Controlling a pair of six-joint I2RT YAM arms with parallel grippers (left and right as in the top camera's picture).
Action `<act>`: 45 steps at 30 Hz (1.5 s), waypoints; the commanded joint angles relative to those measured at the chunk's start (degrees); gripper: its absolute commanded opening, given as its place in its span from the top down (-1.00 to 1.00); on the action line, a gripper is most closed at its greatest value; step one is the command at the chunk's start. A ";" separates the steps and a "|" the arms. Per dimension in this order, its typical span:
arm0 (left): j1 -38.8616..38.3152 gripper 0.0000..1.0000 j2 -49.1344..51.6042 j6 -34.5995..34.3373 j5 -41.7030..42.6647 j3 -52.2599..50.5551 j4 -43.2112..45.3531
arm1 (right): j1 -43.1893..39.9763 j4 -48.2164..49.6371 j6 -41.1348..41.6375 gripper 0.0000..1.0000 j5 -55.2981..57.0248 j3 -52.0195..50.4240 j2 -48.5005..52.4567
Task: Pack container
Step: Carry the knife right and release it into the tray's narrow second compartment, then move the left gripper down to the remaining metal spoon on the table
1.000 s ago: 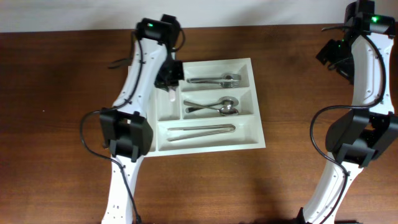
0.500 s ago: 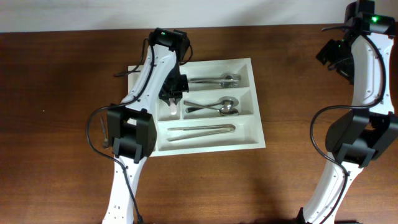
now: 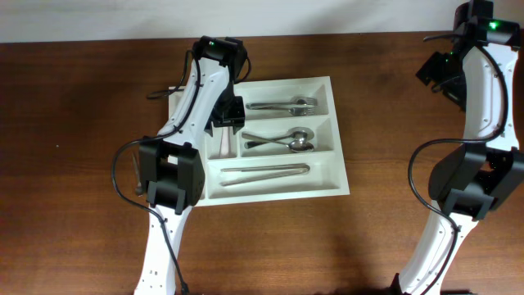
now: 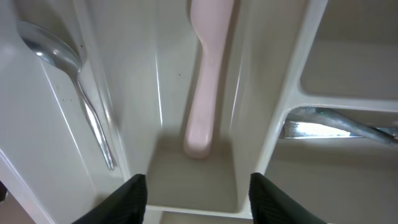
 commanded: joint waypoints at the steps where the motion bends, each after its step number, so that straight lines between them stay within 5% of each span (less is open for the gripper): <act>1: 1.40 0.03 0.26 1.33 -0.83 0.09 0.20 | 0.31 0.00 0.02 -0.98 0.13 -0.15 -1.44; 20: 20.65 0.07 -8.31 -1.09 -10.16 5.05 -1.70 | 0.31 0.00 0.02 -0.98 0.13 -0.15 -1.44; 45: 23.58 0.07 -12.90 -4.13 -14.25 -9.27 8.20 | 0.31 0.00 0.02 -0.98 0.13 -0.15 -1.44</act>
